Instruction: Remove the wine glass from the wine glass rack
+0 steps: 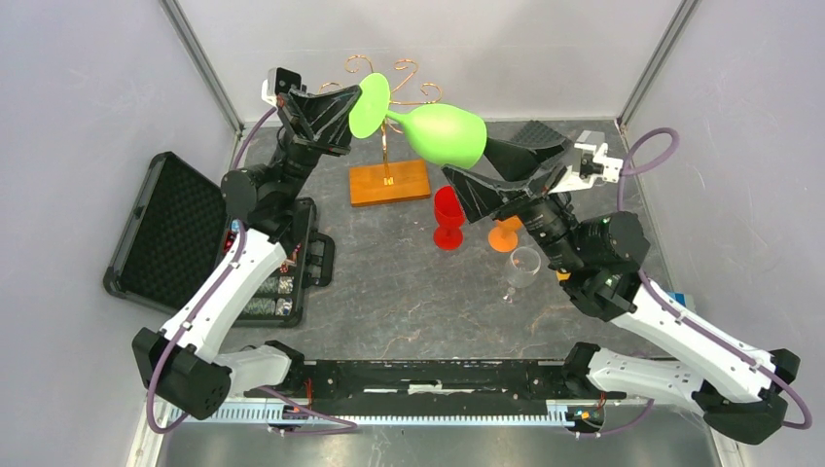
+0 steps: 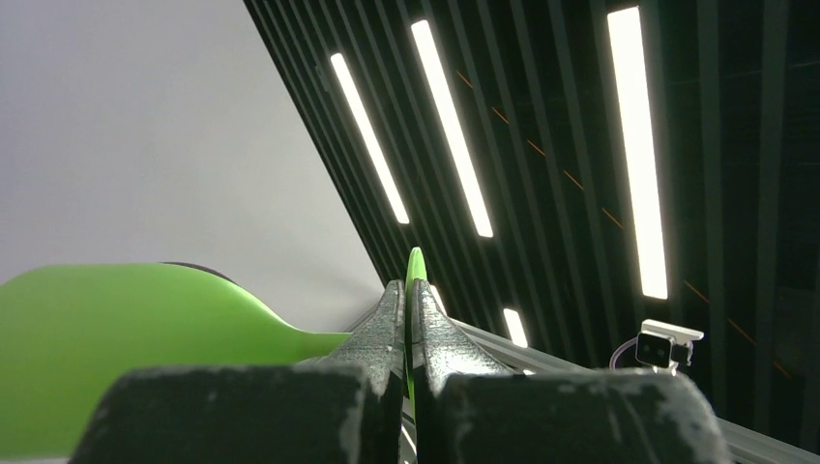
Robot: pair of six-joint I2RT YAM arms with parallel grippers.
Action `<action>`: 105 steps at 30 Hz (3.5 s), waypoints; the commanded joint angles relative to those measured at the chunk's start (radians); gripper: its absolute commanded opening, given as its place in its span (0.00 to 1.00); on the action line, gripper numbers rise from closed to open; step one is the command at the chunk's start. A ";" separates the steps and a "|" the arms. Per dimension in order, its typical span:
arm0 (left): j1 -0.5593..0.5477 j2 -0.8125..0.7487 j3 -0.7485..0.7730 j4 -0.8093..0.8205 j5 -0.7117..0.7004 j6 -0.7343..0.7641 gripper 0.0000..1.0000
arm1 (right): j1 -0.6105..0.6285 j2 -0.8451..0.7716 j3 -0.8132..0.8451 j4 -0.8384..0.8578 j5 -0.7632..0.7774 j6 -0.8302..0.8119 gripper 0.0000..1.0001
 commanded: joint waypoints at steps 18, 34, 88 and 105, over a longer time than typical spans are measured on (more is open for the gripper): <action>-0.002 -0.088 -0.076 0.080 -0.036 -0.138 0.02 | -0.201 0.101 -0.182 0.874 -0.643 0.403 0.45; -0.001 -0.103 -0.079 0.052 -0.026 -0.109 0.06 | -0.242 0.204 -0.048 0.835 -0.794 0.399 0.09; 0.002 -0.505 -0.094 -1.381 -0.429 1.610 1.00 | -0.122 0.187 0.145 -1.246 -0.338 -0.477 0.00; 0.001 -0.497 -0.087 -1.424 -0.444 1.640 1.00 | -0.040 0.419 0.192 -1.334 -0.188 -0.479 0.07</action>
